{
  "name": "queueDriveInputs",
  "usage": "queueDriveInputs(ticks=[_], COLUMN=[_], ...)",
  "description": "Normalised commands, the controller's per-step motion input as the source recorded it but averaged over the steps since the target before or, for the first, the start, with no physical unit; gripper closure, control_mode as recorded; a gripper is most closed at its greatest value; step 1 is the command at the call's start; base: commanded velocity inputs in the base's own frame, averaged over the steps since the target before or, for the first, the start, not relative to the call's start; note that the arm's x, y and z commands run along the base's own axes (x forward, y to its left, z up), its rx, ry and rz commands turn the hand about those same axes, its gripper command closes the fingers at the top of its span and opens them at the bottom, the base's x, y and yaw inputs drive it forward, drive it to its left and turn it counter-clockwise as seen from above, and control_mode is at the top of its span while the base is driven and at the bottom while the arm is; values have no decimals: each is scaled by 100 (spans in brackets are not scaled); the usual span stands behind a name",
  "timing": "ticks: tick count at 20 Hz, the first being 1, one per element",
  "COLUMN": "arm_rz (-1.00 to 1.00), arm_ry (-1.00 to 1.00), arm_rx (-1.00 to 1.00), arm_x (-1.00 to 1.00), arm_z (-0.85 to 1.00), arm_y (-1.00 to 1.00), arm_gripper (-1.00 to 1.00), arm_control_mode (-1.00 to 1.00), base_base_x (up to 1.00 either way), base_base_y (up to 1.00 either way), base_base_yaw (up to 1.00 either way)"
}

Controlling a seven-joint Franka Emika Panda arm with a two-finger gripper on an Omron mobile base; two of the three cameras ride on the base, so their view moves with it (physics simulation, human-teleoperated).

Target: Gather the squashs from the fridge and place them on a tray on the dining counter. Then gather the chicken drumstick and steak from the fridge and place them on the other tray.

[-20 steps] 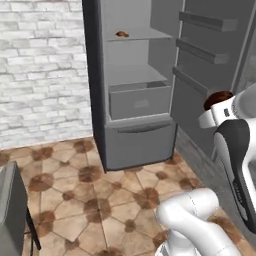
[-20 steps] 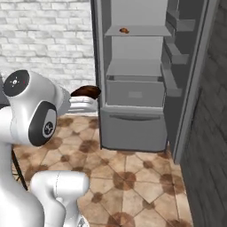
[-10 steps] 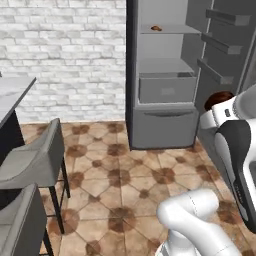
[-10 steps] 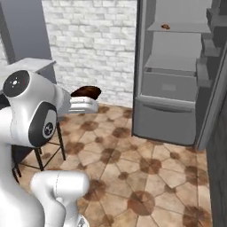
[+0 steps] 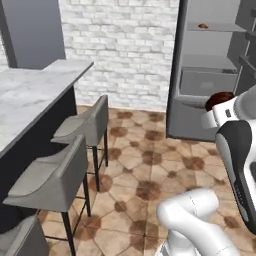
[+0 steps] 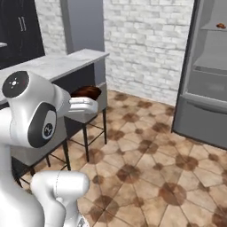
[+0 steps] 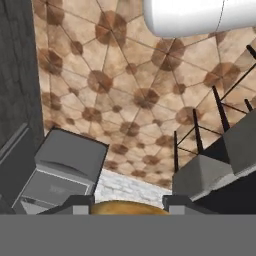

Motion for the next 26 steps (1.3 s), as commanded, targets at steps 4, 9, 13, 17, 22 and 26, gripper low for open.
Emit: queueDriveInputs(ticks=[4, 9, 13, 17, 22, 26], arm_rz=[0, 0, 0, 0, 0, 0], arm_ry=[0, 0, 0, 0, 0, 0], arm_rx=[0, 0, 0, 0, 0, 0], arm_x=[0, 0, 0, 0, 0, 0], arm_z=[0, 0, 0, 0, 0, 0], arm_y=[0, 0, 0, 0, 0, 0], arm_gripper=[100, 100, 100, 100, 100, 100], arm_control_mode=[100, 100, 100, 100, 100, 100], base_base_x=[-60, -49, -45, -47, -51, -55], base_base_y=[17, 22, 27, 26, 29, 38], base_base_yaw=[49, 51, 51, 51, 50, 49])
